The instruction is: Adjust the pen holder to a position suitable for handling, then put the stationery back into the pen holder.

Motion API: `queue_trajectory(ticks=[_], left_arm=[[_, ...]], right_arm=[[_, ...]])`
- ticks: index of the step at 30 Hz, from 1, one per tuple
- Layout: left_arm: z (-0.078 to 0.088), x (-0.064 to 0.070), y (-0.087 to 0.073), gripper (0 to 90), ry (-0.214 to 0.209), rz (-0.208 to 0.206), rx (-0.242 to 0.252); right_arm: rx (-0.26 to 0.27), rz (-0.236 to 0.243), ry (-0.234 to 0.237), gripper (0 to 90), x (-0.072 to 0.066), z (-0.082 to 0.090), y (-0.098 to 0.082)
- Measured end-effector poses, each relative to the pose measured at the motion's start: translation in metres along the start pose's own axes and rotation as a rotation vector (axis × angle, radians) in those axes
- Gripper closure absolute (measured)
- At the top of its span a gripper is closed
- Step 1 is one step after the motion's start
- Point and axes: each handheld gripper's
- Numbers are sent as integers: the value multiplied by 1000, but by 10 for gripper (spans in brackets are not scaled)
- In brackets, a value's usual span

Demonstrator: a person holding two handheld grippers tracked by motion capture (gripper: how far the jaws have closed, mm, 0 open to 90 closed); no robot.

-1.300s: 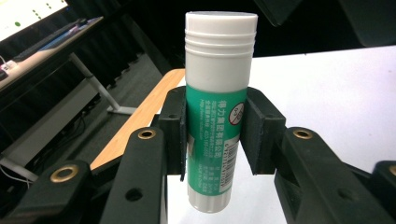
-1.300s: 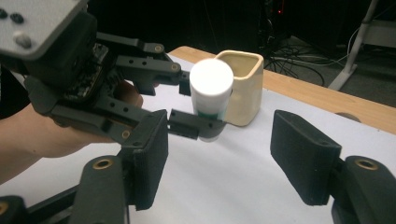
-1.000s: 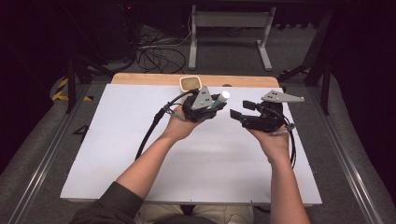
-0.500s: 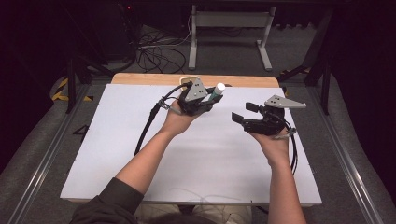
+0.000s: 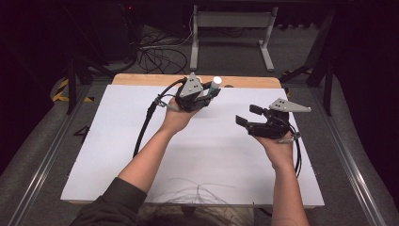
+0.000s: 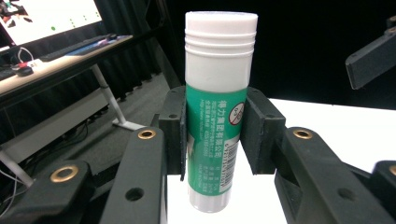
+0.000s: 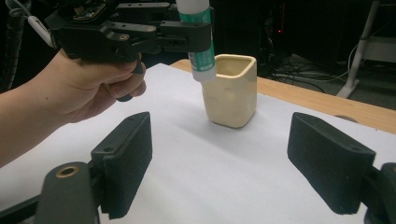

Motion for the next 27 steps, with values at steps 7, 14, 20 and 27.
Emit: queue_trajectory(ticks=[7, 14, 20, 27], left_arm=[[3, -11, -1, 652, 26, 33, 31], [4, -23, -6, 652, 50, 79, 55], [1, -31, -11, 652, 63, 98, 58], [-1, -37, -15, 652, 78, 110, 64]], right_arm=[[6, 7, 7, 226, -1, 2, 1], [14, 8, 6, 226, 0, 4, 1], [18, 5, 6, 222, 2, 6, 1], [21, 2, 10, 220, 1, 6, 1]])
Point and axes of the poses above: each handheld gripper's, and its own axes: z roughly backward along the jaws, y roughly out of its top, x roughly to its right, and after that the axes turned 2 degrees about z, right-handed
